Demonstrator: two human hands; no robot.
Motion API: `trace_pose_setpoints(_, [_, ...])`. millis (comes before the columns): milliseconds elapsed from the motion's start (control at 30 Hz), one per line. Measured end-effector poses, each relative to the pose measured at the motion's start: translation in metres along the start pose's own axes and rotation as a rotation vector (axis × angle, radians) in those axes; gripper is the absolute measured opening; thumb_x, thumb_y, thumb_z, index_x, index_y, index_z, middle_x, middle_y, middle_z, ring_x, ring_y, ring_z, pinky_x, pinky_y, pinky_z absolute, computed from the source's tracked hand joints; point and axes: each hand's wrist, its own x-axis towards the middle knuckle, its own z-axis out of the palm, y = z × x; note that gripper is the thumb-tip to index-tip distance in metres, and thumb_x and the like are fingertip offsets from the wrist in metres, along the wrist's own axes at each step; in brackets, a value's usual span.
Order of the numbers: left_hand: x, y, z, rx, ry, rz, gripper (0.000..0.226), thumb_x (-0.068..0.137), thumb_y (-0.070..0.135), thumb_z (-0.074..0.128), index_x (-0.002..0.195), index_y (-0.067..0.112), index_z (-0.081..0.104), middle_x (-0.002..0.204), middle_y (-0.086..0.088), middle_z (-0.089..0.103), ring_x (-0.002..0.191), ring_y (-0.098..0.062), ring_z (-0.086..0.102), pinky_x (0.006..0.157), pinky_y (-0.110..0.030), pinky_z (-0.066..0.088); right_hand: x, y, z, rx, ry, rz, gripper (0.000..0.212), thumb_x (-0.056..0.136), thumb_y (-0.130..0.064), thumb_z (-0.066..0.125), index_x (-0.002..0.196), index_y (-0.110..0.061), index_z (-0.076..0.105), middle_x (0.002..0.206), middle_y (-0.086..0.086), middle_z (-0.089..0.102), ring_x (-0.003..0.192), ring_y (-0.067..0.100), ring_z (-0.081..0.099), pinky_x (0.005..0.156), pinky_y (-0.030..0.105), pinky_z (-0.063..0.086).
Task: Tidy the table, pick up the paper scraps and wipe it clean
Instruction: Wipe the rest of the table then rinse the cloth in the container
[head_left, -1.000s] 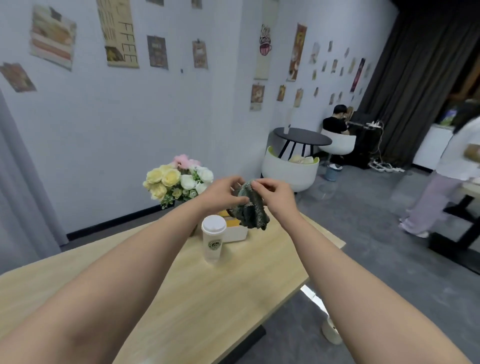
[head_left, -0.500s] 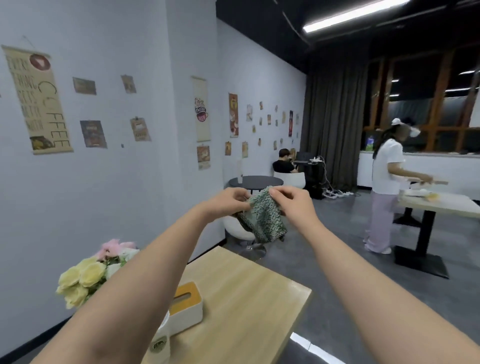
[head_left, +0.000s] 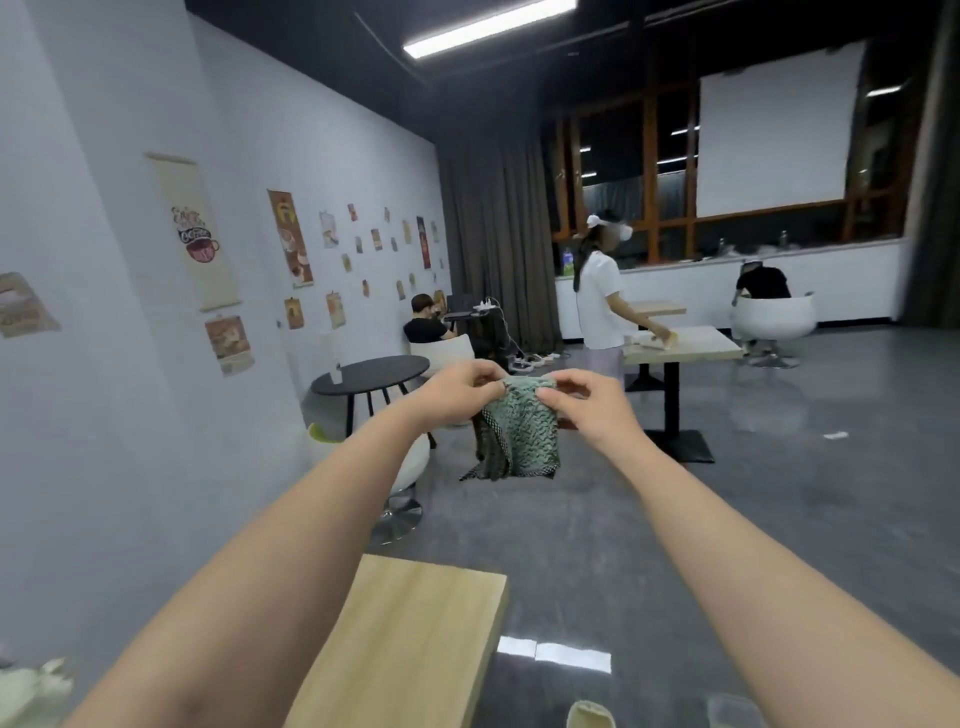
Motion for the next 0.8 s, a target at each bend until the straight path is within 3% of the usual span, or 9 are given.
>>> trace_pose_setpoints(100, [0.025, -0.004, 0.024, -0.014, -0.094, 0.112, 0.015, 0.092, 0.021, 0.059, 0.103, 0.010, 0.061, 0.080, 0.010, 0.056, 0.073, -0.002, 0.052, 0.068, -0.010, 0.041, 0.004, 0.018, -0.023, -0.034, 0.128, 0.031, 0.006, 0.083, -0.009, 0.068, 0.088, -0.013, 0.067, 0.075, -0.008, 0.062, 0.078, 0.011, 0.059, 0.073, 0.023, 0.051])
trace_pose_setpoints(233, [0.058, -0.013, 0.057, -0.068, -0.269, 0.176, 0.028, 0.078, 0.018, 0.075, 0.100, 0.013, 0.058, 0.094, -0.001, 0.059, 0.084, -0.013, 0.055, 0.085, -0.030, 0.049, 0.004, 0.039, -0.050, -0.108, 0.234, 0.067, 0.005, 0.083, -0.012, 0.069, 0.085, -0.016, 0.068, 0.081, -0.001, 0.065, 0.081, 0.014, 0.058, 0.079, 0.028, 0.048])
trace_pose_setpoints(367, [0.087, -0.015, 0.097, -0.178, -0.275, 0.198, 0.017, 0.083, 0.007, 0.069, 0.096, 0.012, 0.059, 0.088, -0.002, 0.061, 0.079, -0.015, 0.057, 0.079, -0.029, 0.052, -0.002, 0.066, -0.077, -0.154, 0.344, 0.121, 0.006, 0.083, -0.014, 0.068, 0.082, -0.019, 0.068, 0.083, 0.000, 0.066, 0.082, 0.014, 0.059, 0.085, 0.035, 0.049])
trace_pose_setpoints(600, [0.117, -0.011, 0.187, -0.479, -0.291, 0.139, 0.008, 0.093, 0.011, 0.055, 0.101, 0.010, 0.058, 0.085, 0.001, 0.060, 0.077, -0.004, 0.056, 0.072, -0.015, 0.053, -0.016, 0.130, -0.122, -0.224, 0.486, 0.210, 0.015, 0.087, -0.024, 0.064, 0.075, -0.033, 0.065, 0.078, -0.008, 0.066, 0.084, 0.016, 0.061, 0.088, 0.045, 0.052])
trace_pose_setpoints(733, [0.137, -0.008, 0.248, -0.581, -0.342, 0.082, 0.007, 0.097, 0.014, 0.049, 0.098, 0.014, 0.056, 0.088, 0.000, 0.058, 0.081, -0.010, 0.055, 0.079, -0.028, 0.054, -0.023, 0.177, -0.153, -0.227, 0.506, 0.267, 0.008, 0.089, -0.026, 0.060, 0.085, -0.026, 0.066, 0.080, -0.008, 0.065, 0.087, 0.018, 0.062, 0.088, 0.046, 0.052])
trace_pose_setpoints(800, [0.149, -0.004, 0.280, -0.596, -0.345, 0.060, 0.011, 0.097, 0.015, 0.048, 0.092, 0.021, 0.056, 0.085, 0.001, 0.055, 0.080, -0.012, 0.053, 0.082, -0.037, 0.053, -0.026, 0.201, -0.169, -0.187, 0.526, 0.316, 0.008, 0.091, -0.025, 0.058, 0.090, -0.023, 0.066, 0.084, -0.004, 0.065, 0.085, 0.014, 0.060, 0.081, 0.041, 0.055])
